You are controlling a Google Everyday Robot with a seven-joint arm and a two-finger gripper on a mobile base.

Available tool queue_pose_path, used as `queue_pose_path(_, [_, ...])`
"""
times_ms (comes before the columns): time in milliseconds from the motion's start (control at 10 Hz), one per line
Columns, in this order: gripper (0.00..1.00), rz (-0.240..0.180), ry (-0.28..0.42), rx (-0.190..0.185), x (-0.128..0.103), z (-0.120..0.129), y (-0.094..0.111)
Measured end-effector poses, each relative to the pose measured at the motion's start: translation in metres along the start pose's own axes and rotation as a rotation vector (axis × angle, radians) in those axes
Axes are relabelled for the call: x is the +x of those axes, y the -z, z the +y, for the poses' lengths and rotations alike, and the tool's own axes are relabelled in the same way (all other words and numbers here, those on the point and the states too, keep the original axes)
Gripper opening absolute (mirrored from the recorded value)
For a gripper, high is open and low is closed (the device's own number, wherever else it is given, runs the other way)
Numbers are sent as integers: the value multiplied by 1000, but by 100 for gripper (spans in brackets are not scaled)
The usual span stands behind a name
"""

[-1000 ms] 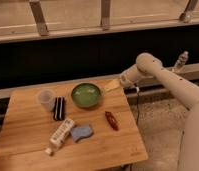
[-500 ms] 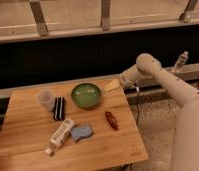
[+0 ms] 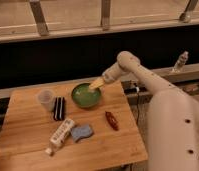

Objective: Drag the ceramic bowl in a circle

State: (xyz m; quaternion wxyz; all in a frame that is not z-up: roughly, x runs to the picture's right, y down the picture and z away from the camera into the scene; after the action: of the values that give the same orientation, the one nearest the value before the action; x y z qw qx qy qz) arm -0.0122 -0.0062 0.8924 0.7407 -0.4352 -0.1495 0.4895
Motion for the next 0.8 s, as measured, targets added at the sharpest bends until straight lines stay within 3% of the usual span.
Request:
queue_pose_path(300, [80,65,-35,13,10,-26,-39])
queue_pose_path(600, [80,116,-82,31,26,-45,-49])
queue_pose_path(800, [69,132,-91,29,32,-48,-50])
